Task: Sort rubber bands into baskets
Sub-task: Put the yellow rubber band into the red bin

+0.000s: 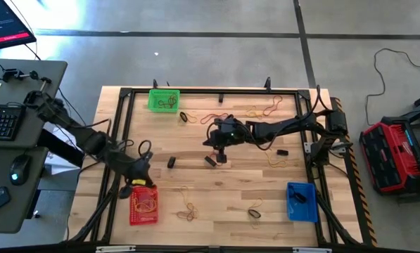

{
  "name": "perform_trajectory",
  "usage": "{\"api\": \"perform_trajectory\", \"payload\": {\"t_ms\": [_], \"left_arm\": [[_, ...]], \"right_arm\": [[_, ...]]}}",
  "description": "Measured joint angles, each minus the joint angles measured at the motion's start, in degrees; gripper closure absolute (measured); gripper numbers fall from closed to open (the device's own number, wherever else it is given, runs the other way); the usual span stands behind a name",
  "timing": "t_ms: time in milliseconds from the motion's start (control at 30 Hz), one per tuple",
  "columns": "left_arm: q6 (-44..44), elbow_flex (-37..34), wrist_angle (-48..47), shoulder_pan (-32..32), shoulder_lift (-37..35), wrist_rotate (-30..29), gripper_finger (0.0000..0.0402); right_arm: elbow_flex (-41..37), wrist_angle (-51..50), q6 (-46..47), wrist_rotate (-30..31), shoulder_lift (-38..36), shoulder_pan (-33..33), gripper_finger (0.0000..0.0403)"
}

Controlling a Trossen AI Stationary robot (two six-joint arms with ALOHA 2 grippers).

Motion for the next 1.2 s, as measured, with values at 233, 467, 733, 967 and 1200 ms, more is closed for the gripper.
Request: {"api": "perform_trajectory", "payload": {"t_ms": [233,467,733,967,1200], "left_arm": [[-6.3,0.0,-2.0,-4.1,0.7,-0.6,0.0401],[-10.6,-0.5,-1.6,-7.3,4.3,-0.8,0.0401],[-18.6,-1.8,-0.4,-12.0,8.7,-0.5,0.0401],[-28.0,-1.8,-3.1,-17.0,9.1,-2.8,0.0401],[-33.8,-1.8,-5.1,-20.4,9.0,-5.2,0.0401]], "right_arm": [[0.0,0.0,0.0,0.0,0.0,0.0,0.0403],[0.0,0.0,0.0,0.0,0.0,0.0,0.0403],[0.0,0.0,0.0,0.0,0.0,0.0,0.0403],[0.0,0.0,-0.5,0.0,0.0,0.0,0.0403],[0.0,0.0,-0.4,0.0,0.0,0.0,0.0403]]}}
